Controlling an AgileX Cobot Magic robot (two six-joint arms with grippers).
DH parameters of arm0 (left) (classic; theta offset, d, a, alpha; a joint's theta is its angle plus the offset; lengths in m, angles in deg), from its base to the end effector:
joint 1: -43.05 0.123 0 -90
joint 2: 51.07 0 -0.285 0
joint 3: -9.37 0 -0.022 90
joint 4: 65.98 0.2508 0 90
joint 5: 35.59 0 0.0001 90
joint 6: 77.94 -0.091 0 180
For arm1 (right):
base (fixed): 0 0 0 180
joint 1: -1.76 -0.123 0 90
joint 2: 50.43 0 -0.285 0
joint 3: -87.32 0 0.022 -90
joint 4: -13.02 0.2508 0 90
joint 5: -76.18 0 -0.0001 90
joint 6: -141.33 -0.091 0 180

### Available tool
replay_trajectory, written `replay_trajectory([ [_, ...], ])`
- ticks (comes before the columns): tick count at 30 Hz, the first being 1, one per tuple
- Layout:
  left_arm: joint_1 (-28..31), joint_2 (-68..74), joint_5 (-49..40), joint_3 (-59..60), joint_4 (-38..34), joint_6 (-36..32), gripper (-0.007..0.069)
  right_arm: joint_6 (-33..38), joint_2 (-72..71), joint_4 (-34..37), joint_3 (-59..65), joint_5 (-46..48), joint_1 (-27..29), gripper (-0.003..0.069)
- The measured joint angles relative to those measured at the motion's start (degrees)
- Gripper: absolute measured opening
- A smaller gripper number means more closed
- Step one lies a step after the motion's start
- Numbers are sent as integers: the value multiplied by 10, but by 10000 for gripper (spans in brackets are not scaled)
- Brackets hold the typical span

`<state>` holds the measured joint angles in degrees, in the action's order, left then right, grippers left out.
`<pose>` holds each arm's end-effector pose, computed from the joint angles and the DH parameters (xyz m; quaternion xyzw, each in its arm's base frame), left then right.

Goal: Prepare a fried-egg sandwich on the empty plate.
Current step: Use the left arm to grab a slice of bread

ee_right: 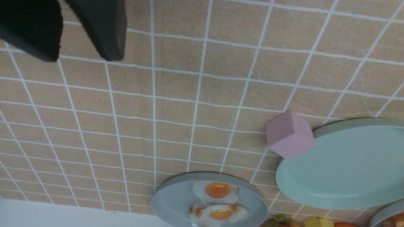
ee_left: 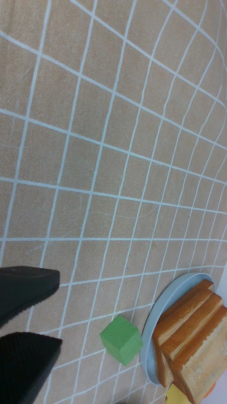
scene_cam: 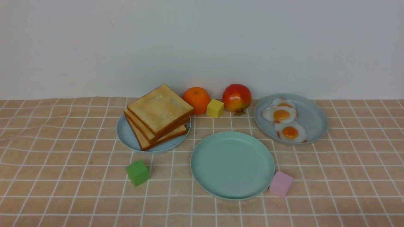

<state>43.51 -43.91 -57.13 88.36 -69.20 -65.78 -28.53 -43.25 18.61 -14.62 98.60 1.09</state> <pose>0.0527 -0.0015 0.1696 -0.1036 0.8006 -0.0837 0.5842 0.0520 0.0040 0.1738 -0.0507 0.8051 -0.0072 0.5909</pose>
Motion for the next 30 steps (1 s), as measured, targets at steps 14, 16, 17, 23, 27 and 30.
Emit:
replay_trajectory([
  [14, 0, 0, 0, 0, 0, 0, 238, 0, 0, 0, 0, 0, 0, 239],
  [16, 0, 0, 0, 0, 0, 0, 238, 0, 0, 0, 0, 0, 0, 239],
  [17, 0, 0, 1, 0, 0, 0, 238, 0, 0, -1, 0, 0, 0, 239],
  [23, 0, 0, 68, 0, -89, 52, 238, 0, 0, 0, 0, 0, 0, 239],
  [27, 0, 0, 136, 0, -233, 132, 238, 0, 0, 0, 0, 0, 0, 239],
  [30, 0, 0, 186, 0, -306, 156, 238, 0, 0, 0, 0, 0, 0, 239],
])
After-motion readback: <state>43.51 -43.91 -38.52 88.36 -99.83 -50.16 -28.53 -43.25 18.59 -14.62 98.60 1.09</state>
